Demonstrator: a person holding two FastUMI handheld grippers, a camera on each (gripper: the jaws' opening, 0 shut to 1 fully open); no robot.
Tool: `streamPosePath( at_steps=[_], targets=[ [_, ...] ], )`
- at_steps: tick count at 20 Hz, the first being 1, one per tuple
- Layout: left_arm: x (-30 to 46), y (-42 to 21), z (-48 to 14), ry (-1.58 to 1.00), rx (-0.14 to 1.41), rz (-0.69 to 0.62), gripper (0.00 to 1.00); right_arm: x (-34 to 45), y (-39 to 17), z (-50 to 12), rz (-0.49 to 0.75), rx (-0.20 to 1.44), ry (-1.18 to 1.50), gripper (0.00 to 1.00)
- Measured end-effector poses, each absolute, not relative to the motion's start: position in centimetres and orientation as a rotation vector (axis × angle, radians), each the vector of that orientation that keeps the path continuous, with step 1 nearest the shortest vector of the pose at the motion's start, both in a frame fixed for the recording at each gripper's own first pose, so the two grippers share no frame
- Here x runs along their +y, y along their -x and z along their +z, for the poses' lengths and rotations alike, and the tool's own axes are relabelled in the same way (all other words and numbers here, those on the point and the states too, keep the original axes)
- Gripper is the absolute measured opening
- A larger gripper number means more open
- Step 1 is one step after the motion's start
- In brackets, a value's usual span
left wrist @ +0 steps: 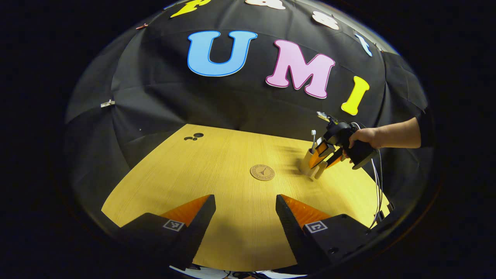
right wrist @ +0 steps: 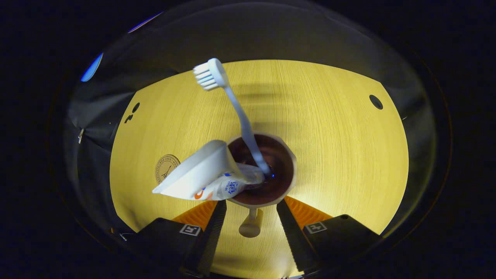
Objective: Put the toothbrush and toothpaste on the desktop into the cup, then pick up the cup and place it on the coaster on the desktop.
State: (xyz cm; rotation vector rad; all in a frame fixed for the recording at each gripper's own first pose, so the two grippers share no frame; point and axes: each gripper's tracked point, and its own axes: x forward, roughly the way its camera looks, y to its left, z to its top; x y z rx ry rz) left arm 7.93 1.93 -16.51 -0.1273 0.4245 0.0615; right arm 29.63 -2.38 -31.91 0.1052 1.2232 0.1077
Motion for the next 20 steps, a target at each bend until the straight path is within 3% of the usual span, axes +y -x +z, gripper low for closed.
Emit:
streamPosePath(
  at_steps=[4,5,7,8,9,10,16,20],
  targets=[
    [2.1,-7.6,-17.1,0.117,0.439,0.059,0.97,-2.2,-29.0,-33.0,0.103,1.271,-0.076,0.77],
    [2.1,-7.5,-17.2,0.123,0.441,0.060,0.97,-2.1,-29.1,-33.2,0.103,1.273,-0.073,0.70],
    [1.7,-7.4,-17.6,0.132,0.445,0.061,0.97,-2.0,-29.0,-33.5,0.095,1.286,-0.063,0.44],
    [1.7,-7.4,-17.7,0.133,0.448,0.063,0.97,-2.1,-28.9,-33.8,0.088,1.295,-0.063,0.38],
    [1.7,-7.4,-17.8,0.133,0.449,0.063,0.97,-2.2,-28.8,-33.9,0.081,1.305,-0.065,0.39],
    [1.5,-7.3,-18.0,0.132,0.450,0.062,0.97,-2.4,-28.8,-34.1,0.072,1.312,-0.060,0.31],
    [1.3,-7.2,-18.7,0.119,0.467,0.051,0.97,-2.1,-28.7,-34.1,0.039,1.323,-0.082,0.33],
    [1.3,-7.3,-18.7,0.106,0.471,0.043,0.97,-2.8,-28.9,-34.0,0.026,1.309,-0.012,0.29]
  ],
)
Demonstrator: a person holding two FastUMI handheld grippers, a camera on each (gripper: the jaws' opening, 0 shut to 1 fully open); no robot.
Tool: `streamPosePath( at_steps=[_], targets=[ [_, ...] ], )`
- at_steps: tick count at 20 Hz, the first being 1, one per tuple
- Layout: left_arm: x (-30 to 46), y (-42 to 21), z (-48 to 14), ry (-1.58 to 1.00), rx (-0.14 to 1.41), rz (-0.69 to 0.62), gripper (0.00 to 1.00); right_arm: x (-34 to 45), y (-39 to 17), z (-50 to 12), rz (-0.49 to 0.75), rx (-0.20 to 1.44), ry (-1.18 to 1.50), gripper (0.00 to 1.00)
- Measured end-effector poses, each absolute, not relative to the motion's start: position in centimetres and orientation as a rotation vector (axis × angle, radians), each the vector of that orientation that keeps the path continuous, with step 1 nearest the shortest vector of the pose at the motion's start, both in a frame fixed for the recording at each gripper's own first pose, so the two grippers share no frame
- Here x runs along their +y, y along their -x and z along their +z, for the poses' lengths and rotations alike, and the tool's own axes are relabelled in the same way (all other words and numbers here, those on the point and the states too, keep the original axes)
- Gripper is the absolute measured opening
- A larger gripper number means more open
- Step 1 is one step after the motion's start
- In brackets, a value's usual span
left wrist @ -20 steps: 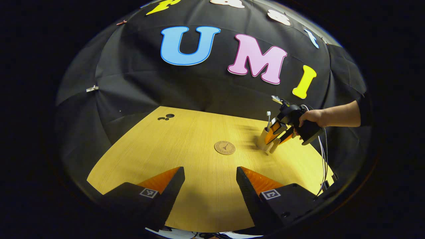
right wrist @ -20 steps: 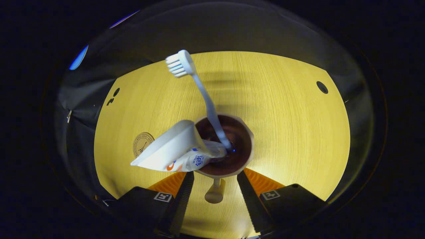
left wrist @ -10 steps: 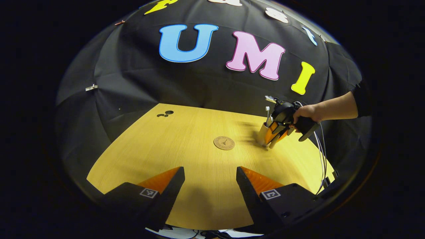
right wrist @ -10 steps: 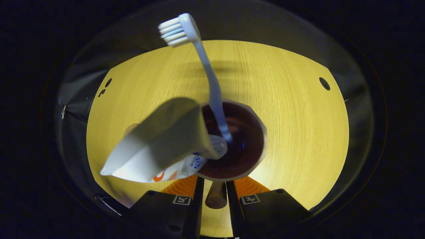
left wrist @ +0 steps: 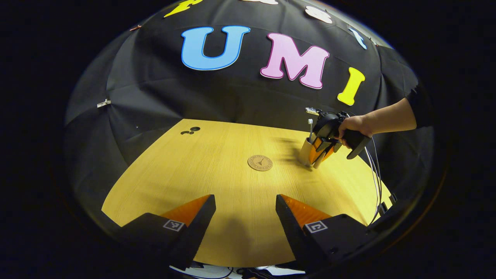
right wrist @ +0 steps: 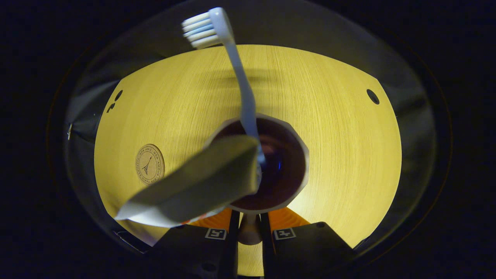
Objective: Put the toothbrush and toothpaste on the desktop into the cup, then pick up the cup and place it on the coaster on the desktop.
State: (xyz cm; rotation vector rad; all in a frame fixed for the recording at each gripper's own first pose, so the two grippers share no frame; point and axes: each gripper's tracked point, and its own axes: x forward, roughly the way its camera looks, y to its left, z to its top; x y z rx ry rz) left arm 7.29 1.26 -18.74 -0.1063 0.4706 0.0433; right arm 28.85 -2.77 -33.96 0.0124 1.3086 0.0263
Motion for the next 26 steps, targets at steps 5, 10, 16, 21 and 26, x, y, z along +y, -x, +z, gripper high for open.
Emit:
streamPosePath(
  at_steps=[5,10,16,21,26],
  targets=[
    [0.9,-7.5,-19.1,0.106,0.480,0.022,0.97,-3.1,-28.7,-33.8,0.043,1.310,0.024,0.25],
    [0.8,-7.9,-19.6,0.111,0.482,0.009,0.97,-2.9,-29.0,-33.3,0.041,1.299,0.053,0.25],
    [2.0,-7.8,-20.5,0.159,0.495,0.026,0.97,-0.9,-29.5,-32.6,0.048,1.268,0.028,0.25],
    [2.6,-7.5,-20.6,0.176,0.499,0.032,0.97,0.9,-30.7,-31.4,0.059,1.238,0.014,0.25],
    [3.2,-7.7,-20.8,0.171,0.497,0.034,0.97,4.4,-30.5,-30.6,0.116,1.231,0.003,0.25]
  ],
)
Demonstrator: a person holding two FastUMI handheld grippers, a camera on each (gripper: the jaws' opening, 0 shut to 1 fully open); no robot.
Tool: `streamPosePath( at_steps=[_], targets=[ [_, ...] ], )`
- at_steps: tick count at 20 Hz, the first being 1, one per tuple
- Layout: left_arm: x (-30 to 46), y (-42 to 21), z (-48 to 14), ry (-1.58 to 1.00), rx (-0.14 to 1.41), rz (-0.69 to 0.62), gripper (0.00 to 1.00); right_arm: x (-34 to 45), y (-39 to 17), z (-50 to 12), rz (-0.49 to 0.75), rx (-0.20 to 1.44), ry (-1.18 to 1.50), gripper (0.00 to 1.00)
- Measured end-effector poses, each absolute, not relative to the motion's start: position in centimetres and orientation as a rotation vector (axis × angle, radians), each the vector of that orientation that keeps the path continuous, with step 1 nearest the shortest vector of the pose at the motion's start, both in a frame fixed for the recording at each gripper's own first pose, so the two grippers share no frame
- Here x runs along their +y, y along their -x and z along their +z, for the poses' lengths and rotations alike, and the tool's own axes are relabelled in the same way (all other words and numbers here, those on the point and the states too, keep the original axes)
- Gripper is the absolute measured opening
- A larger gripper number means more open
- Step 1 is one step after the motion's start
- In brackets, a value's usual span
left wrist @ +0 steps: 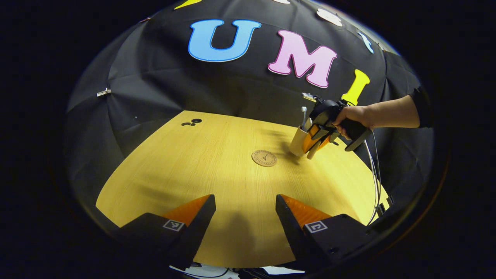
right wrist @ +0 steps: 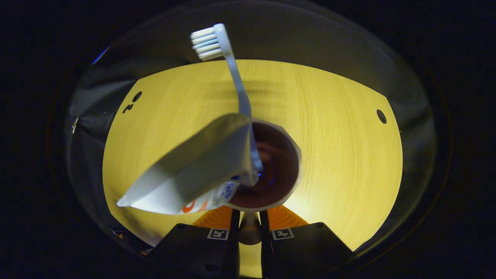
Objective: Put the toothbrush and toothpaste on the desktop into the cup, then pick up the cup and place it on the coaster on the desktop.
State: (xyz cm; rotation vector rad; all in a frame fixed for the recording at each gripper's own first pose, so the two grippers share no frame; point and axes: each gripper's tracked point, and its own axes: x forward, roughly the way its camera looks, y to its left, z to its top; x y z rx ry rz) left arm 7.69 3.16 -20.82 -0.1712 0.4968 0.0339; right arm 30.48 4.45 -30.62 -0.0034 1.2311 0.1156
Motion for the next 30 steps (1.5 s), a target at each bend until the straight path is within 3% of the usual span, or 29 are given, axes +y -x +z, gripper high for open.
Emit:
streamPosePath(
  at_steps=[13,27,28,30],
  targets=[
    [4.2,-7.4,-21.3,0.188,0.499,0.042,0.97,13.8,-29.1,-29.4,0.302,1.188,0.122,0.26],
    [5.9,-3.7,-22.5,0.198,0.530,0.116,0.97,17.0,-28.2,-32.9,0.312,1.221,0.206,0.25],
    [6.5,-3.3,-21.5,0.199,0.530,0.116,0.97,17.0,-28.2,-33.1,0.302,1.218,0.201,0.22],
    [6.3,-2.7,-21.7,0.203,0.540,0.120,0.97,16.6,-27.8,-32.6,0.291,1.221,0.191,0.26]
  ],
)
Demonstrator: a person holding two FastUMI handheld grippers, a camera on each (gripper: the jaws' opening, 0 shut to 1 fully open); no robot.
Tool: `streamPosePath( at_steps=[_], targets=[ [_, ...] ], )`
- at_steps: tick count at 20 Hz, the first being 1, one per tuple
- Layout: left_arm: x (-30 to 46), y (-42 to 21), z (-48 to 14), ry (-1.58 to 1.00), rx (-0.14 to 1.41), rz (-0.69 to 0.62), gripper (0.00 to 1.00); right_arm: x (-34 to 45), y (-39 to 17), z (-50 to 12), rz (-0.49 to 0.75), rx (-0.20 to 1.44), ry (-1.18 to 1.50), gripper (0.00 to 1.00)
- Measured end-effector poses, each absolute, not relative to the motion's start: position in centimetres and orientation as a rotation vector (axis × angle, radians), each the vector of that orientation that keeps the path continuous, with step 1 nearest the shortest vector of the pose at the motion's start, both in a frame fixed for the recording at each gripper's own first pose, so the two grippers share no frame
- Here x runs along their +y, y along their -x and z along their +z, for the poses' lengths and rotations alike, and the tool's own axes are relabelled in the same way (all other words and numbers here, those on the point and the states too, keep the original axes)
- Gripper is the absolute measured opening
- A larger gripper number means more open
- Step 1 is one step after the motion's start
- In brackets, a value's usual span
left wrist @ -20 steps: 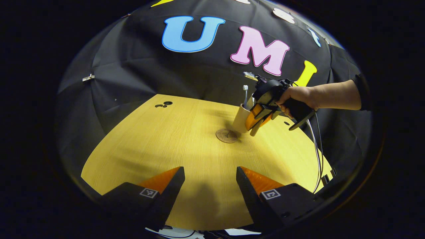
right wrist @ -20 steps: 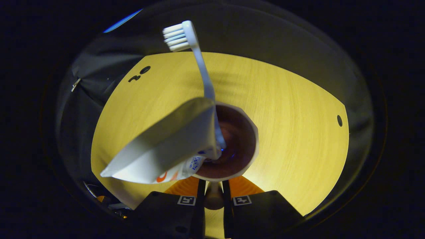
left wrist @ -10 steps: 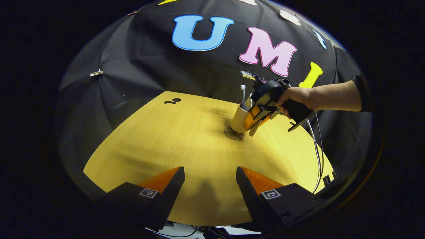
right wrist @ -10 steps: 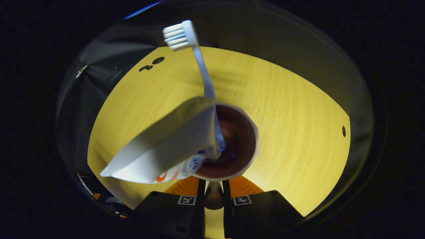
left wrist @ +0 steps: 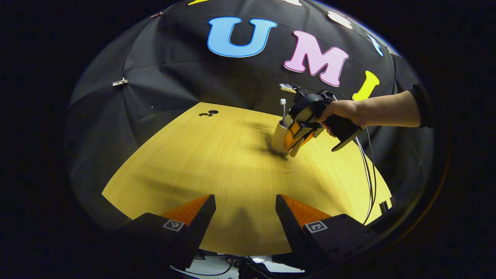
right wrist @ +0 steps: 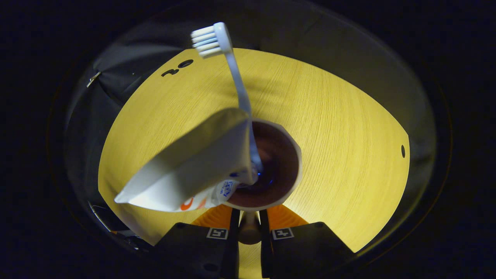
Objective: Put the toothbrush and toothpaste on the desktop into the cup, then pick up the cup and place it on the coaster on the desktop.
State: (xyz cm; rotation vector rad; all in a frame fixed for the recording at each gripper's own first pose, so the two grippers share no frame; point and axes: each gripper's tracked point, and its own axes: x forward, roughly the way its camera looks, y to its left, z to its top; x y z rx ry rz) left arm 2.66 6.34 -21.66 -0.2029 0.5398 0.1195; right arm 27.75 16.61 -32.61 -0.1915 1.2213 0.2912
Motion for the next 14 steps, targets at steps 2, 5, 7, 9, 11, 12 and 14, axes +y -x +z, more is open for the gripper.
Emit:
streamPosePath(
  at_steps=[2,5,7,9,11,12,14],
  targets=[
    [6.4,-2.3,-21.6,0.204,0.539,0.123,0.97,16.6,-27.4,-32.2,0.293,1.217,0.194,0.28],
    [6.3,-2.2,-21.8,0.212,0.538,0.123,0.97,16.5,-27.3,-31.2,0.303,1.199,0.189,0.41],
    [6.3,-2.0,-22.1,0.209,0.544,0.125,0.97,16.3,-27.1,-30.7,0.304,1.187,0.182,0.79],
    [5.9,-2.0,-21.7,0.207,0.538,0.119,0.97,15.9,-26.9,-30.0,0.305,1.166,0.164,1.00],
    [5.4,-1.9,-21.5,0.214,0.531,0.110,0.97,15.2,-26.7,-28.6,0.297,1.120,0.147,1.00],
    [5.2,-2.1,-21.4,0.216,0.529,0.104,0.97,14.5,-26.9,-27.6,0.286,1.072,0.146,1.00],
    [4.6,-2.3,-21.1,0.203,0.524,0.088,0.97,12.8,-27.3,-25.0,0.263,0.969,0.144,1.00]
  ],
)
